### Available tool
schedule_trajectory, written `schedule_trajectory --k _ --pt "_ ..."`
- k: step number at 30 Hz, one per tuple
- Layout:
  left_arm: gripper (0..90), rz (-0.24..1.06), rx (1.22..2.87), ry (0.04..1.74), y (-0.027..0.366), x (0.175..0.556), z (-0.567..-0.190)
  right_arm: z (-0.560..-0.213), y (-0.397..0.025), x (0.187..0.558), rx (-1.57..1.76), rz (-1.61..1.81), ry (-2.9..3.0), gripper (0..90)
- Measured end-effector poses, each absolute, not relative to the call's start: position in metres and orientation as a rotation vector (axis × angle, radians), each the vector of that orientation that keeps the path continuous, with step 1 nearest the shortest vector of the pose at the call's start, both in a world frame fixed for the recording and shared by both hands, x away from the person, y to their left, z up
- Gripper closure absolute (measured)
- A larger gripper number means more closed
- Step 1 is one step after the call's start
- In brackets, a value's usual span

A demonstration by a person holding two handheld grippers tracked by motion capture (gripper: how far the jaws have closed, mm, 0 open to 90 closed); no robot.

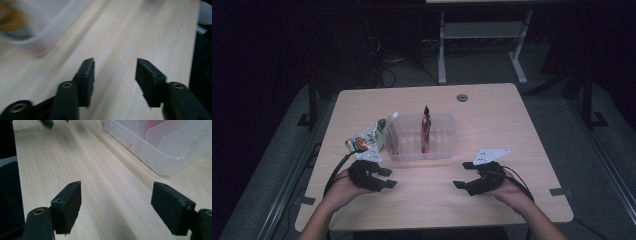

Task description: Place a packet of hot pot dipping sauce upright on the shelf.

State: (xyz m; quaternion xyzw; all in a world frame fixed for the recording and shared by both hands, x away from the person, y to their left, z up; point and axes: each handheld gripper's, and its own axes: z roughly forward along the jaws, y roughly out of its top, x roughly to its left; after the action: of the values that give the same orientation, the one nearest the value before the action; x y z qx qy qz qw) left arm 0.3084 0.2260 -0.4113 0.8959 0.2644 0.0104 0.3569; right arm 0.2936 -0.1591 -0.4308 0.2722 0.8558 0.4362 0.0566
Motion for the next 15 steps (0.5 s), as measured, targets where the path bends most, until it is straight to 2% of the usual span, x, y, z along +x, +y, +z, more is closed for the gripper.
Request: schedule_trajectory --k 4,15 --pt "61.8 0.111 2.271 0.770 0.243 0.318 -0.403 -0.432 -0.156 0.293 0.818 1.308 2.607 24.1" --pt "57.4 0.329 2.249 0.947 0.281 0.359 -0.397 -0.434 -0.155 0.293 0.819 1.299 2.622 24.1"
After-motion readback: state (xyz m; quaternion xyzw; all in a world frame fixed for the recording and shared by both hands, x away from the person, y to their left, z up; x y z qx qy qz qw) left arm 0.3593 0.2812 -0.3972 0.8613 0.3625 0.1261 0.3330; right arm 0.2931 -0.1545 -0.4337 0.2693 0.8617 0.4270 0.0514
